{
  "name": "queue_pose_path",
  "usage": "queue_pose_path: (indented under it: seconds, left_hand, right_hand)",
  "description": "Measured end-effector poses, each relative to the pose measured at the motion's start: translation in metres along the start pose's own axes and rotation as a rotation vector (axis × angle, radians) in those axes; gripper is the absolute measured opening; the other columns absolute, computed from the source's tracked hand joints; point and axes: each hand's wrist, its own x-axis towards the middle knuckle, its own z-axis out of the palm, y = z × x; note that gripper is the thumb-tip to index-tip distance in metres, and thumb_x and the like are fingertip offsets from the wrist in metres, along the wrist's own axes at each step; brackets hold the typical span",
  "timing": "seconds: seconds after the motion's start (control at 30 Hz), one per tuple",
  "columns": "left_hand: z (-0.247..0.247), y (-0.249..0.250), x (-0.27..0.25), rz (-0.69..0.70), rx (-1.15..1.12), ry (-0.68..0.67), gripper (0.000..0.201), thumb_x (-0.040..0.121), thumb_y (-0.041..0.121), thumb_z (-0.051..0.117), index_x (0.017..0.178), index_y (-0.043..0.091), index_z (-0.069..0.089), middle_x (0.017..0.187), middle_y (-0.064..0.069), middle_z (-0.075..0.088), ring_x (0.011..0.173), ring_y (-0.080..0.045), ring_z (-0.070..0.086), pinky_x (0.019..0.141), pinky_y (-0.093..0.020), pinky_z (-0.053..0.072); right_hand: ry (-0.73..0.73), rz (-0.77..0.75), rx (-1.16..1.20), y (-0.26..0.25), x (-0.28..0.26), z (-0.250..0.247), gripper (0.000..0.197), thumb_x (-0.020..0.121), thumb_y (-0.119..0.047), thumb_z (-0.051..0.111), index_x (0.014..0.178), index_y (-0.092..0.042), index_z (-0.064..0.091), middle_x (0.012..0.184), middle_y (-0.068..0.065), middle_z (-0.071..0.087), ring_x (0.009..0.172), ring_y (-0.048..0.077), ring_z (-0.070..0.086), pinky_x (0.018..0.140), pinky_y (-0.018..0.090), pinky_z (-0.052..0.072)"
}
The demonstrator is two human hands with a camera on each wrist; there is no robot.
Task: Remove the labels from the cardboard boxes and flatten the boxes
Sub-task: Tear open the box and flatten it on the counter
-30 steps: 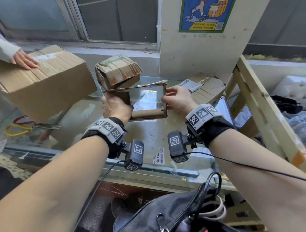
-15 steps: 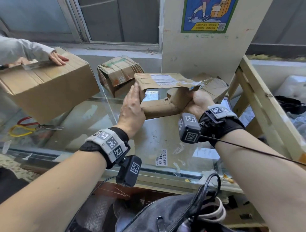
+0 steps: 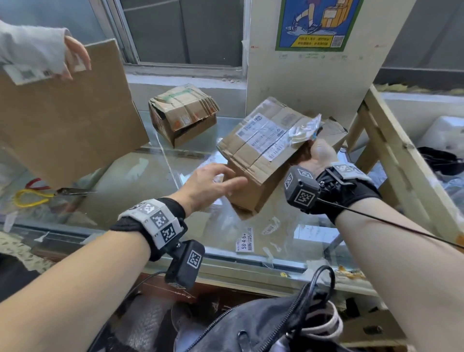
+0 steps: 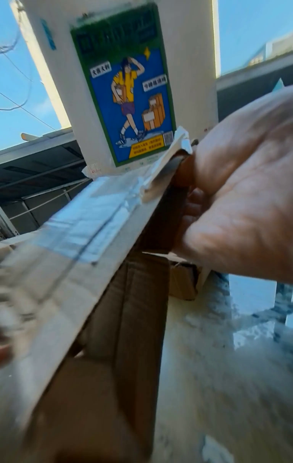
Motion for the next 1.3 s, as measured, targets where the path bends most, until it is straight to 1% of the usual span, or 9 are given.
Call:
queue_pose_path:
  seconds: [0.13,0.27,0.4,0.53,0.63,0.73,0.83,1.03,1.3]
  left_hand:
    - [-0.009,0.002,0.009,-0.094,-0.3,0.312,0.057,0.073,0.035,0.082,0.116,0.012,0.051,0.116,-0.003,0.057,0.11,-0.016,0.055,0.096,-0.033,0.047]
    - [-0.025,0.01,0.008,-0.117,-0.39,0.036,0.081,0.066,0.02,0.088,0.134,0.024,0.044,0.123,0.005,0.059,0.116,-0.009,0.053,0.091,-0.018,0.044]
    - [-0.032,0.021,0.003,-0.097,-0.381,-0.205,0.057,0.064,0.008,0.087,0.114,0.022,0.063,0.11,0.002,0.071,0.106,-0.012,0.065,0.102,-0.033,0.047]
    - [-0.037,0.021,0.001,-0.107,-0.241,-0.391,0.067,0.059,0.021,0.09,0.12,0.022,0.062,0.113,0.004,0.071,0.109,-0.011,0.064,0.102,-0.032,0.046]
    - [-0.034,0.025,-0.002,-0.129,-0.174,-0.485,0.052,0.072,0.013,0.083,0.119,0.02,0.062,0.111,0.005,0.071,0.104,-0.008,0.065,0.1,-0.026,0.046]
    - [-0.03,0.023,-0.001,-0.105,-0.16,-0.371,0.041,0.077,0.011,0.079,0.11,0.025,0.059,0.101,0.012,0.067,0.09,0.003,0.06,0.085,-0.011,0.048]
    - [-0.029,0.01,-0.002,-0.153,-0.265,-0.229,0.036,0.08,0.011,0.076,0.112,0.019,0.064,0.105,0.007,0.068,0.094,-0.003,0.06,0.088,-0.016,0.049]
    - [-0.017,0.0,-0.007,-0.212,-0.513,-0.167,0.036,0.073,0.008,0.078,0.106,0.018,0.067,0.104,0.0,0.072,0.095,-0.01,0.067,0.086,-0.023,0.052]
    - [-0.007,-0.011,0.002,-0.359,-0.497,0.096,0.046,0.068,0.006,0.085,0.094,0.014,0.047,0.093,-0.01,0.065,0.08,-0.02,0.064,0.068,-0.035,0.058]
  right_hand:
    - [-0.098,-0.035,0.004,-0.006,-0.007,0.001,0.017,0.092,-0.003,0.044,0.089,-0.003,0.061,0.072,0.011,0.066,0.063,0.023,0.065,0.056,0.035,0.059]
    - [-0.192,-0.033,0.076,-0.012,-0.011,-0.005,0.03,0.1,-0.017,0.038,0.082,-0.008,0.06,0.053,0.004,0.064,0.042,0.013,0.06,0.041,0.021,0.05]
    - [-0.291,0.005,-0.02,-0.007,-0.016,-0.007,0.017,0.084,-0.018,0.06,0.073,-0.011,0.071,0.073,0.005,0.069,0.07,0.019,0.064,0.075,0.038,0.055]
    - [-0.307,0.059,-0.105,-0.006,-0.017,-0.012,0.029,0.099,-0.023,0.039,0.084,-0.013,0.062,0.073,0.005,0.07,0.07,0.019,0.069,0.069,0.04,0.057]
    - [-0.309,0.114,-0.155,-0.003,-0.02,-0.011,0.023,0.097,-0.019,0.042,0.104,-0.01,0.062,0.115,0.016,0.065,0.102,0.029,0.064,0.076,0.05,0.057]
    - [-0.28,0.095,-0.149,-0.002,-0.021,-0.008,0.034,0.095,-0.008,0.042,0.126,-0.005,0.056,0.121,0.019,0.062,0.113,0.033,0.059,0.073,0.053,0.056]
    - [-0.28,0.076,-0.146,-0.007,-0.02,-0.007,0.028,0.095,-0.005,0.039,0.115,-0.003,0.059,0.105,0.017,0.068,0.101,0.031,0.063,0.062,0.044,0.059]
    - [-0.238,0.079,-0.175,-0.009,-0.014,-0.006,0.049,0.091,-0.017,0.055,0.138,-0.006,0.048,0.138,0.017,0.051,0.125,0.031,0.052,0.101,0.053,0.043]
    - [-0.207,-0.024,-0.181,-0.001,-0.015,0.001,0.043,0.101,-0.043,0.035,0.092,-0.014,0.065,0.098,0.007,0.068,0.091,0.022,0.066,0.085,0.036,0.054]
